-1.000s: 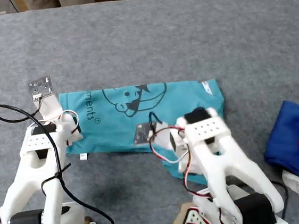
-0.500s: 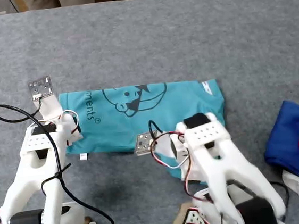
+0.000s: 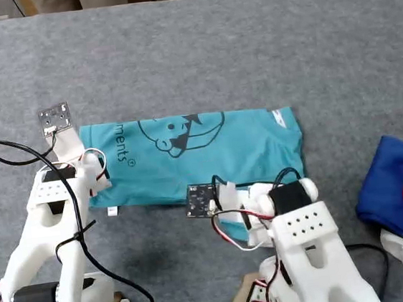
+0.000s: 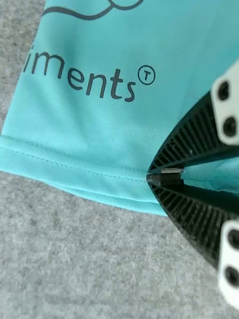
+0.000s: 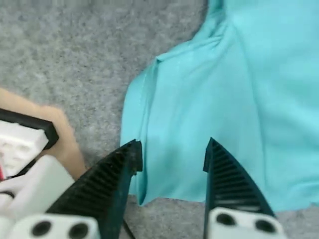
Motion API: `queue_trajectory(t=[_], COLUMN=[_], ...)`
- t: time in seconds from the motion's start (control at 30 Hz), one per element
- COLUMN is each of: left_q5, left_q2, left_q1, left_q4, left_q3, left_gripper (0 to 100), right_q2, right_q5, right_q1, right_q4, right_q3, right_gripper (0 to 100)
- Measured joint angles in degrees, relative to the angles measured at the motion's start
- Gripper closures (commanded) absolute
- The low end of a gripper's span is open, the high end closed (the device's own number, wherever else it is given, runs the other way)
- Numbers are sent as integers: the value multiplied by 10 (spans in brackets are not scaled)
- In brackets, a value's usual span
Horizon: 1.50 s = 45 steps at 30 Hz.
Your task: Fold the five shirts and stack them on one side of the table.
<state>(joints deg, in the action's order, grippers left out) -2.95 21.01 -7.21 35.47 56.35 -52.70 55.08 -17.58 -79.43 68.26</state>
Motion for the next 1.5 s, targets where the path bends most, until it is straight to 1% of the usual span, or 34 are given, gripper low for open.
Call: queue_trajectory(t=[0.17,0.3,0.4,0.47,0.67,0.73,1.0,1.07,1.27,1.37,1.5], left_q5=[0,0,0,0,0,0,0,0,0,0,0], left_q2=[0,0,0,0,0,0,0,0,0,0,0], left_q1=[0,0,0,0,0,0,0,0,0,0,0], left_q4=[0,0,0,0,0,0,0,0,0,0,0], left_q3=[0,0,0,0,0,0,0,0,0,0,0], left_gripper=[981,981,981,981,981,981,981,981,981,981,981], right_q2=[57,83,88,89,88,87,87,92,103,143,236], right_q5=[0,0,0,8,17,17,17,17,27,35,38], right_q1=[0,0,0,0,1,2,2,4,49,55,56], right_q4=[99,156,168,170,180,183,198,185,146,133,132], right_q3=[62,97,102,105,105,104,104,82,-45,-113,-211], right_gripper=[692,687,689,720,941,991,994,994,994,994,994])
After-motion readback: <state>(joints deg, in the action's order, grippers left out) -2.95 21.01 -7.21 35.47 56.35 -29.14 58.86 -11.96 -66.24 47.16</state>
